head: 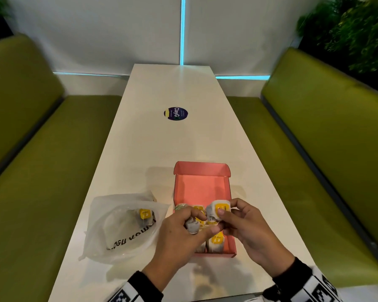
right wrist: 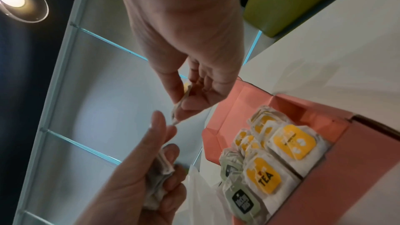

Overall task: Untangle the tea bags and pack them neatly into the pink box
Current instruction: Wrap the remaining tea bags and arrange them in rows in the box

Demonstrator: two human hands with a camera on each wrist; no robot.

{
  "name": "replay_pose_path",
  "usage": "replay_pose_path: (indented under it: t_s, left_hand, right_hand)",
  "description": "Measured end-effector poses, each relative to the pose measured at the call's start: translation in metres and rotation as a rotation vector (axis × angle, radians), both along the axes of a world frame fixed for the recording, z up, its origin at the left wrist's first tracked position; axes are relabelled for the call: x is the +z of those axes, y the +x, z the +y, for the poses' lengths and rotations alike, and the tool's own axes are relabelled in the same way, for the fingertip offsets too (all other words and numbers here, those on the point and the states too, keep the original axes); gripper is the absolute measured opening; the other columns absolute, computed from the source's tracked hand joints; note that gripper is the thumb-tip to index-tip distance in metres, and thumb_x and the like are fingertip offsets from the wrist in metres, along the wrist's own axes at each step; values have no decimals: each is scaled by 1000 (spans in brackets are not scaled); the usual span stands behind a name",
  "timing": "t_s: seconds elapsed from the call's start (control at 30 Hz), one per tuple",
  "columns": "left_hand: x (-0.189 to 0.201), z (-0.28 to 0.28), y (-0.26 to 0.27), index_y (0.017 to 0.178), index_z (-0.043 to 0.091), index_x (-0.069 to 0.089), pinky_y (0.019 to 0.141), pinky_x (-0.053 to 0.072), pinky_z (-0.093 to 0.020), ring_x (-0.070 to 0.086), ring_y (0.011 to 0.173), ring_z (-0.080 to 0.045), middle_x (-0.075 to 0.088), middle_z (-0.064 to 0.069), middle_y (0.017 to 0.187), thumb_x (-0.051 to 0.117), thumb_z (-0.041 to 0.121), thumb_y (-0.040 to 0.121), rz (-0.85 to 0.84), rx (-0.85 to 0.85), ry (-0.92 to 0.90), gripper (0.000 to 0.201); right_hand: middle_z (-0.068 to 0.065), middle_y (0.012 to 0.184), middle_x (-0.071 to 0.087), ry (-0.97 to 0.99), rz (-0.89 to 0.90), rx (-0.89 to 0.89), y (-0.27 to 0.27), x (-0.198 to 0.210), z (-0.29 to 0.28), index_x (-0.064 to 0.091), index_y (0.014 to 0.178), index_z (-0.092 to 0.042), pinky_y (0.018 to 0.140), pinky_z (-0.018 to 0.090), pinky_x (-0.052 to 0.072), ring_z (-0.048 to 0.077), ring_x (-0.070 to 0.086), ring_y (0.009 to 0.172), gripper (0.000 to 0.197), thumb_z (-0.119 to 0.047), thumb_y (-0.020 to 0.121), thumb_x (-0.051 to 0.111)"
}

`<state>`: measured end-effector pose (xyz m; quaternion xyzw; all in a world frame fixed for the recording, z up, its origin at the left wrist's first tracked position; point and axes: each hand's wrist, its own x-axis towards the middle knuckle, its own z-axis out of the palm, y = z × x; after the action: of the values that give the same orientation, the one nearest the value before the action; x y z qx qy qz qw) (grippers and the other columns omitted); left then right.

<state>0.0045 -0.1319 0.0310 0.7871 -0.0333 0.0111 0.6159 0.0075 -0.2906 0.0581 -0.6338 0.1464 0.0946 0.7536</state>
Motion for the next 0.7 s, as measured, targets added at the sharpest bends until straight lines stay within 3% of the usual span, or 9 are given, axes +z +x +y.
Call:
replay_pose_path:
  t_s: [0.1,0.17,0.27,0.37,0.57,0.7]
  left_hand:
    - [-3,-1,1,75,38,67,66,54,-27,62,68,-3,67,16,74,76,59,51,8,23,29,33]
    - [-3,-2,1,75,41,68,67,53,-25,62,68,0,67,19,74,83,41,61,30,4,31,20]
    - [-4,-1,0,72,47,67,63,47,-18,60,66,4,66,25,73,79,18,72,6,3,74,32]
    - [-5,1,1,66,53,65,63,47,-15,62,72,3,66,26,80,76,18,73,-60,-40,145,38]
    - [-9,4,3,69,51,64,65,48,-17,62,75,2,65,27,82,71,25,71,-105,68,220,27]
    - [-10,6,4,63,34,64,67,50,-22,62,70,0,67,21,73,72,18,77,10,107,146,23]
  right_hand:
    - [9,64,66,0,4,22,-1,-1,3,54,92,-4,49,22,47,16,59,52,14,5,82,62]
    - [9,67,67,-15,12,56,-2,-1,2,53,97,-5,52,24,47,19,61,54,20,8,83,59]
    - [11,74,66,-46,36,126,-2,1,2,57,100,-5,56,29,48,24,61,58,18,5,84,58]
    - [9,70,66,-79,76,143,-1,3,4,59,92,-6,56,29,49,25,61,58,11,-10,84,64]
    - [10,64,66,-83,80,50,2,-1,3,51,87,-6,50,27,48,23,62,52,15,1,82,64]
    - [6,66,69,-12,61,45,-1,-2,1,48,93,-8,52,27,49,23,64,56,22,2,82,64]
